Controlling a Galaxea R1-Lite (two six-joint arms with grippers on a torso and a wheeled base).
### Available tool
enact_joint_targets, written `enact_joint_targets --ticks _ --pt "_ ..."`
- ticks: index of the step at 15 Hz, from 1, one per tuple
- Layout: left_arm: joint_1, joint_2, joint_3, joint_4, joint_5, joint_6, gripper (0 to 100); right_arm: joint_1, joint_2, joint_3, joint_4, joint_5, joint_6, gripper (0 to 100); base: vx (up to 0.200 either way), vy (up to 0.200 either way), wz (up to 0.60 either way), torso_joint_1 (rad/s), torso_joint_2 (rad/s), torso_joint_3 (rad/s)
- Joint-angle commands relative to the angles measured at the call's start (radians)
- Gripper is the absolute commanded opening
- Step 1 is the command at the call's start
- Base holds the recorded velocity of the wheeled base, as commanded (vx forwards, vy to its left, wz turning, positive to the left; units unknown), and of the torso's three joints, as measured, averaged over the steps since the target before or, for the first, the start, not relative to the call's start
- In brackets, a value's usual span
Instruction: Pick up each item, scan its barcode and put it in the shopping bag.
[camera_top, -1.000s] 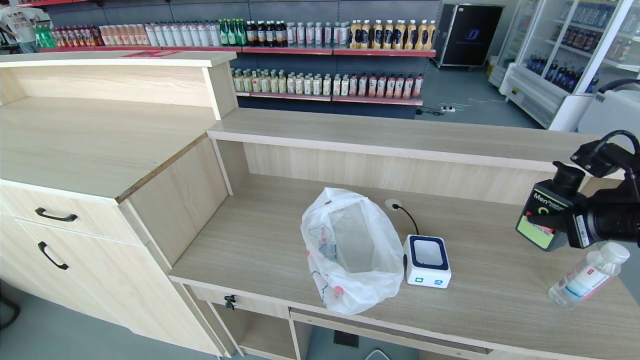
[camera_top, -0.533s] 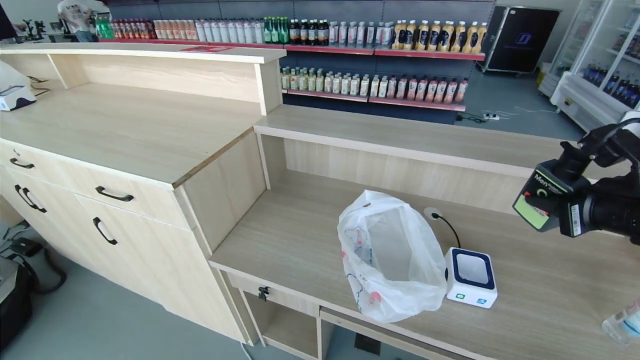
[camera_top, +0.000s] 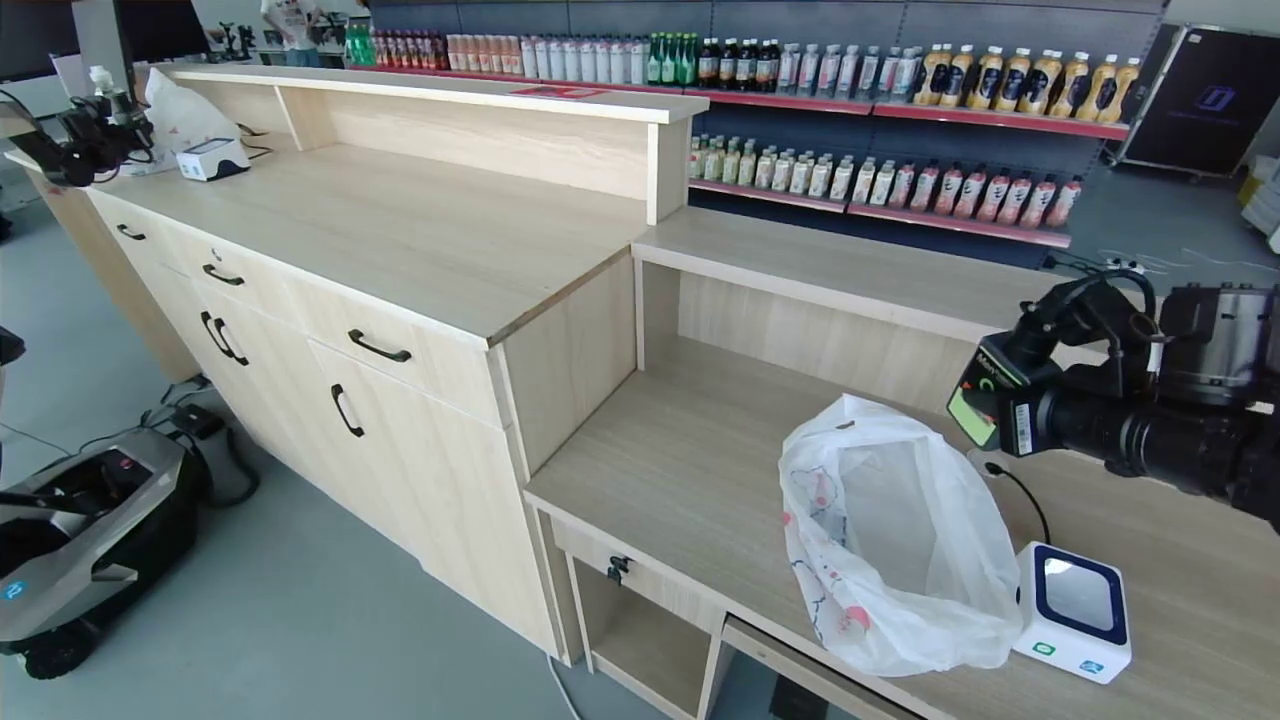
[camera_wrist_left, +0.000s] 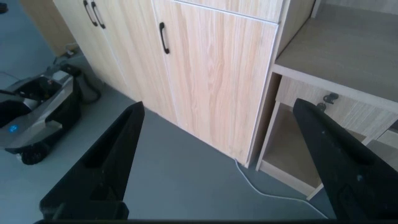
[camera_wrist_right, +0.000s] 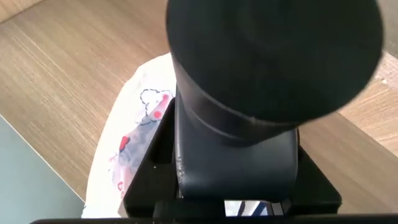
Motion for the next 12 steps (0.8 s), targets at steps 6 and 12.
enact_joint_targets --ticks 6,12 --pt "0.000 0.000 0.000 0.000 0.001 0.000 100 -0.034 0.319 0.017 -0.177 0.001 -0.008 0 0.000 0.000 0.00 0.000 0.00 0.000" --pt "-0.002 0.000 0.000 0.000 0.001 0.000 100 -0.029 0.452 0.003 -0.287 0.001 -0.009 0 0.000 0.000 0.00 0.000 0.00 0.000"
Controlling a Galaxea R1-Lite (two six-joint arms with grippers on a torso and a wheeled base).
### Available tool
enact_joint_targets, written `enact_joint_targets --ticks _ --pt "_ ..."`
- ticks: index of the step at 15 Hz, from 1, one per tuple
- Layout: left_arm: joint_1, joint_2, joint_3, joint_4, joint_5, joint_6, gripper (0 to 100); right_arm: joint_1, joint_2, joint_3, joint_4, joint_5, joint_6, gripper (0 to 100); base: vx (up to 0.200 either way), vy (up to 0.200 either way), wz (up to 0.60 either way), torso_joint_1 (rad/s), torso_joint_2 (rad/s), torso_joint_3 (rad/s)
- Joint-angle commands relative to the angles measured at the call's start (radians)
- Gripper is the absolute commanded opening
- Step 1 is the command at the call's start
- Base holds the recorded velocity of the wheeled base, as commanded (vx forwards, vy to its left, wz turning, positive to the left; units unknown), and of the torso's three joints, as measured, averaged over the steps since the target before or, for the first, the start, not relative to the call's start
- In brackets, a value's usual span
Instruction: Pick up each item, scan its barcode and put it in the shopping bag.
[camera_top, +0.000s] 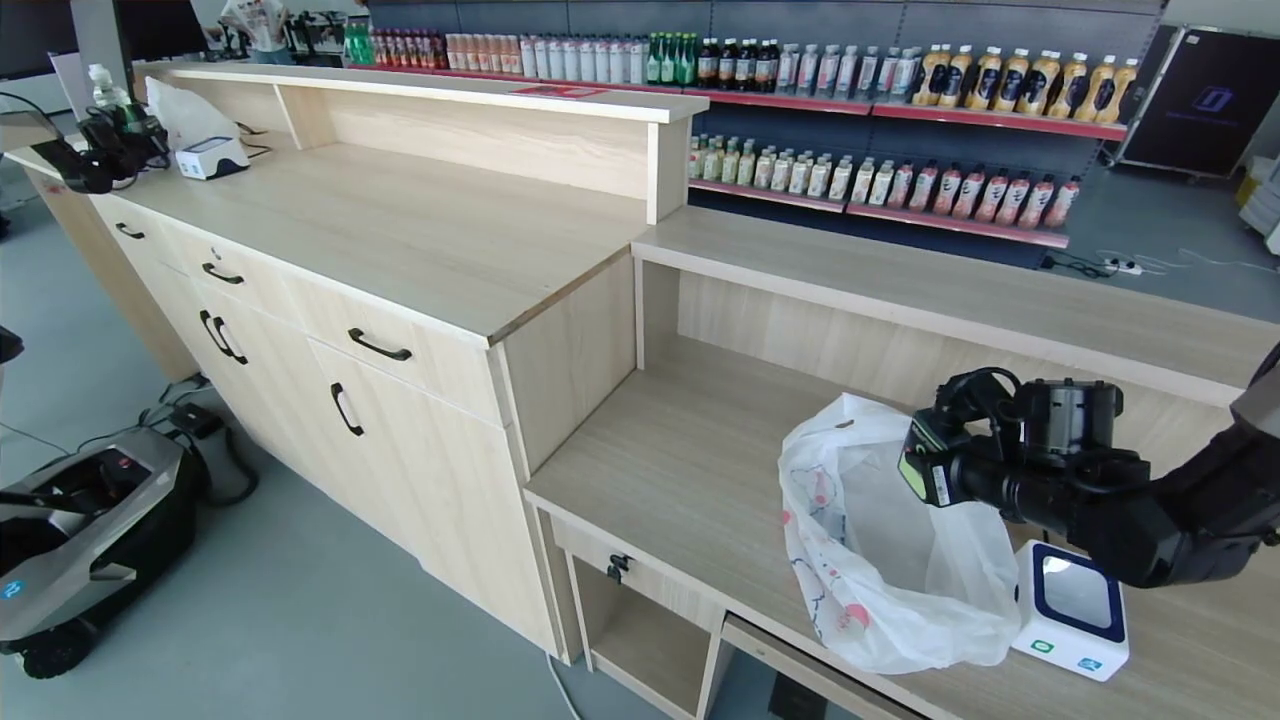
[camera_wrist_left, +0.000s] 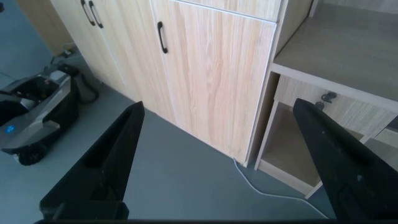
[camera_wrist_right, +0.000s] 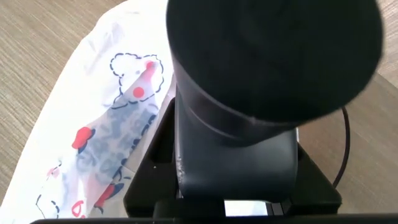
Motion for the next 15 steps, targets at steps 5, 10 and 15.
enact_joint_targets --ticks 5,10,15 --pt "0.001 0.000 0.000 0.000 0.000 0.000 100 0.005 0.107 -0.008 -0.031 0.002 -0.020 0 0.000 0.000 0.00 0.000 0.00 0.000" --pt "-0.001 0.000 0.000 0.000 0.000 0.000 100 0.003 0.165 -0.021 -0.072 0.039 -0.028 0 0.000 0.000 0.00 0.000 0.00 0.000" --pt "0.001 0.000 0.000 0.000 0.000 0.000 100 0.002 0.216 -0.044 -0.090 0.065 -0.022 0 0.000 0.000 0.00 0.000 0.00 0.000"
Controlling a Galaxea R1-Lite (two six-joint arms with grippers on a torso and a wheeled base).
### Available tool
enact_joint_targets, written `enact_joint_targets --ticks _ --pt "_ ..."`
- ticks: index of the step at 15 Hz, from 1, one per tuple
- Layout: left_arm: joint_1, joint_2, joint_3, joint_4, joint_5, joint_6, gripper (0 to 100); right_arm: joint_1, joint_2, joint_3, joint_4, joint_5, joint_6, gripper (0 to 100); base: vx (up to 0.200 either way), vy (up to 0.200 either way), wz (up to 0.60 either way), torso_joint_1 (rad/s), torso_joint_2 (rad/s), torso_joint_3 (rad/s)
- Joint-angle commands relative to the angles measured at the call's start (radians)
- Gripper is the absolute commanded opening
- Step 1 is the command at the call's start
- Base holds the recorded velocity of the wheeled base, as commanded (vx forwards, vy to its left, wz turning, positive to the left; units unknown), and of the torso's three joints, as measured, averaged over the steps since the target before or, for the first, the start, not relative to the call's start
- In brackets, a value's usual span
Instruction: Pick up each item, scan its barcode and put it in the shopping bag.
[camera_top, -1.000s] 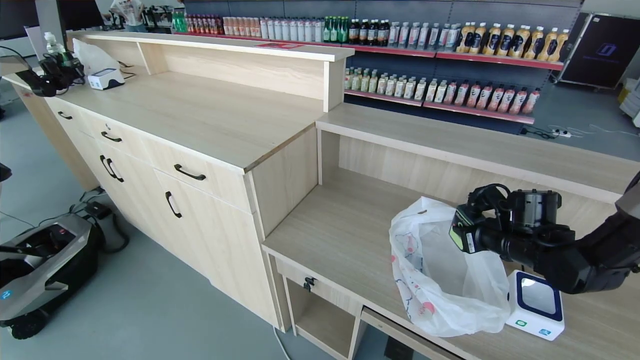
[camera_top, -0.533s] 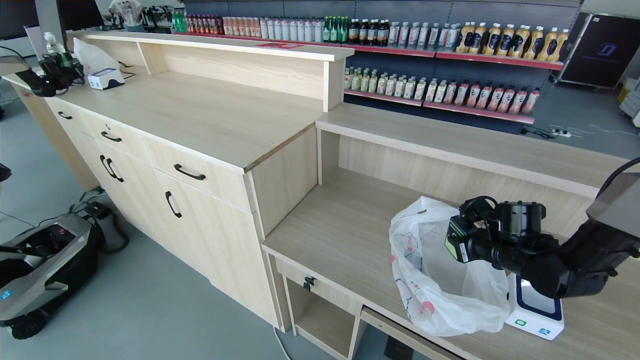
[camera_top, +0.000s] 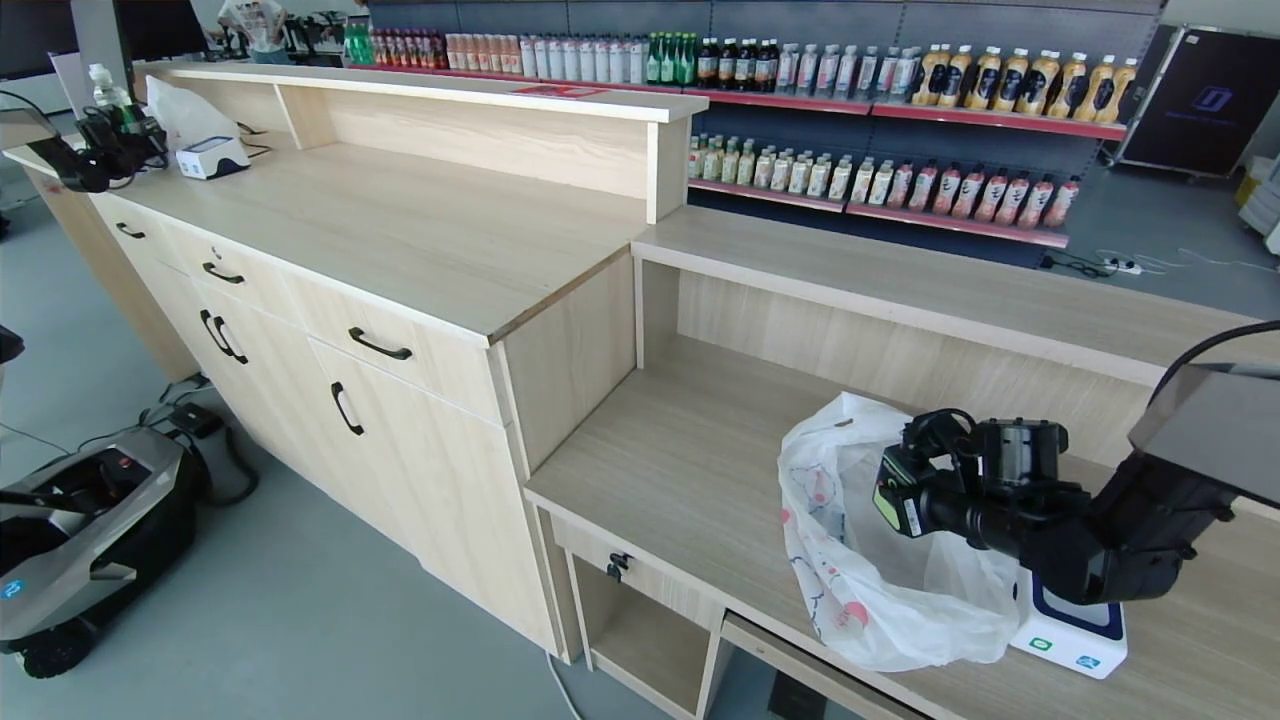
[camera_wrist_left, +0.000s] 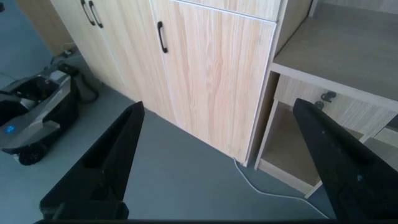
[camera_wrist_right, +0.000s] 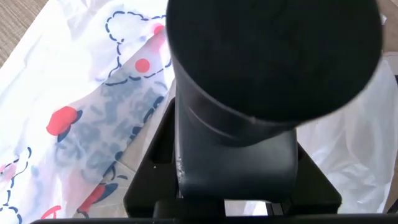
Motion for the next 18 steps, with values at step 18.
enact_joint_targets --ticks 18 --pt "-0.001 0.000 0.000 0.000 0.000 0.000 100 0.013 0.221 -0.167 -0.123 0.051 0.028 0 0.000 0.000 0.00 0.000 0.00 0.000"
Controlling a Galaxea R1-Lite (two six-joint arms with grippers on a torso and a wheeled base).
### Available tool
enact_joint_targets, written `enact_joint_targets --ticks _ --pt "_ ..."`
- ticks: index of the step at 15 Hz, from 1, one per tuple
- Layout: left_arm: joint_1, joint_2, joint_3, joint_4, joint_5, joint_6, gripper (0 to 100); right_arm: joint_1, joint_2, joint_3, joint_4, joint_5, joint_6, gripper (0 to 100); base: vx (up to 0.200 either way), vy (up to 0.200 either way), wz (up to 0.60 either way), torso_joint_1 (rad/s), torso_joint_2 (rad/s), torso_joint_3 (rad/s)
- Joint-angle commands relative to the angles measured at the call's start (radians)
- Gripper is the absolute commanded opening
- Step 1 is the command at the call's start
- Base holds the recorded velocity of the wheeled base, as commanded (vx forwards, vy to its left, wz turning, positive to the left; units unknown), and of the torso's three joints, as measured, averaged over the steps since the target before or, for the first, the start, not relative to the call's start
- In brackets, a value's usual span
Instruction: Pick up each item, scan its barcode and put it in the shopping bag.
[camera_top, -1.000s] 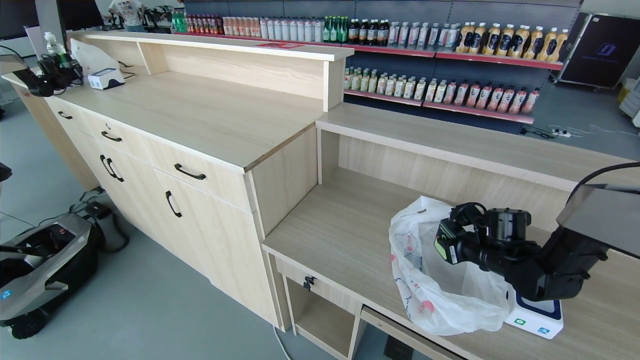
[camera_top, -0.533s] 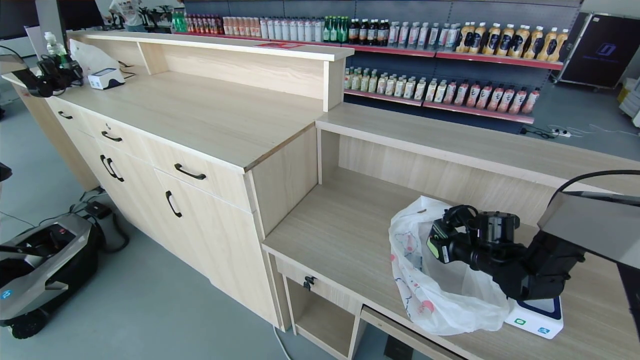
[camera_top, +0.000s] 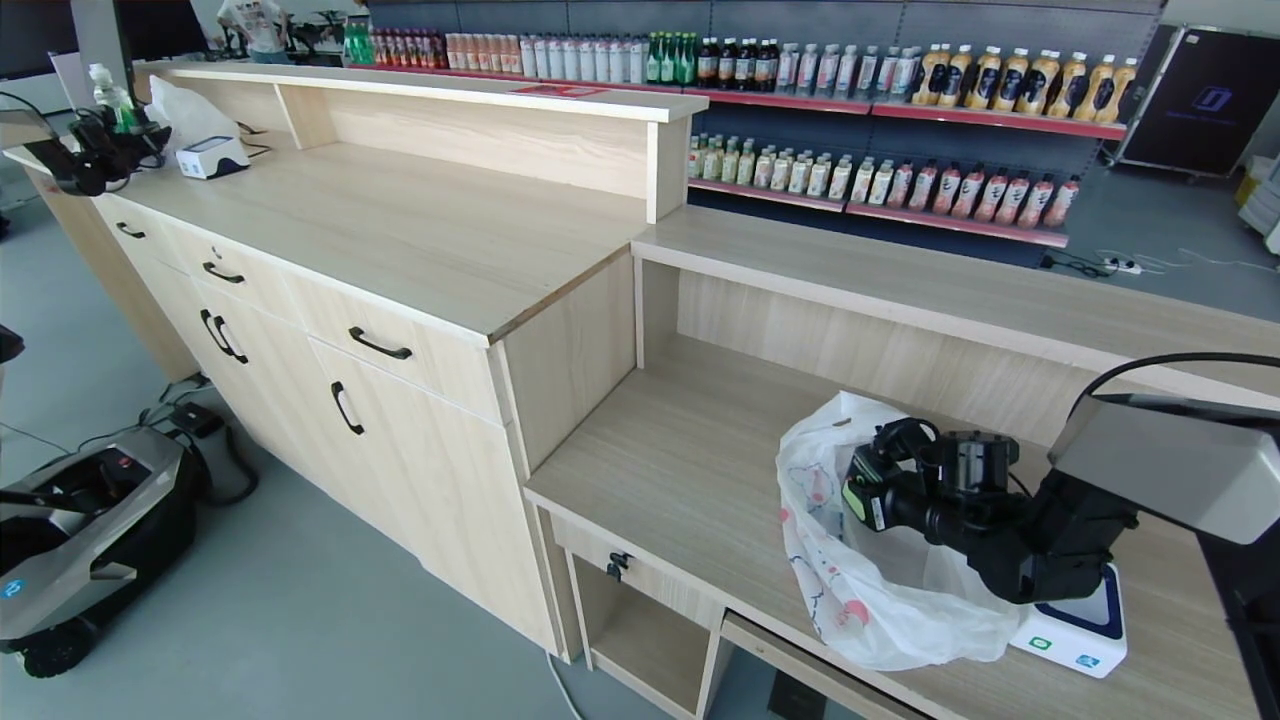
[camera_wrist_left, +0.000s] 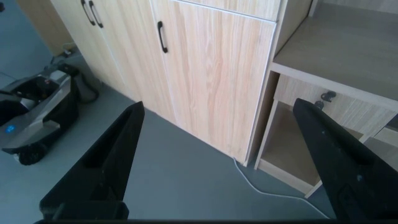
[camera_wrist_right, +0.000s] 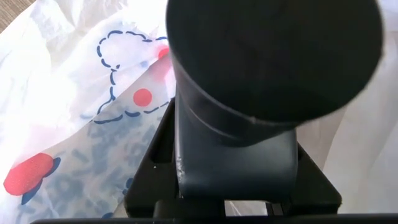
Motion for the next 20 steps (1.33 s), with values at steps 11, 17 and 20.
enact_joint_targets --ticks 11,17,20 --pt "0.001 0.000 0.000 0.000 0.000 0.000 100 0.001 -0.014 -0.014 -0.005 0.043 0.001 100 0.000 0.000 0.00 0.000 0.00 0.000" --pt "0.001 0.000 0.000 0.000 0.000 0.000 100 -0.062 -0.394 0.058 0.279 0.136 -0.095 100 0.000 0.000 0.00 0.000 0.00 0.000" --pt "-0.001 0.000 0.000 0.000 0.000 0.000 100 -0.170 -0.644 0.144 0.456 0.141 -0.266 100 0.000 0.000 0.00 0.000 0.00 0.000"
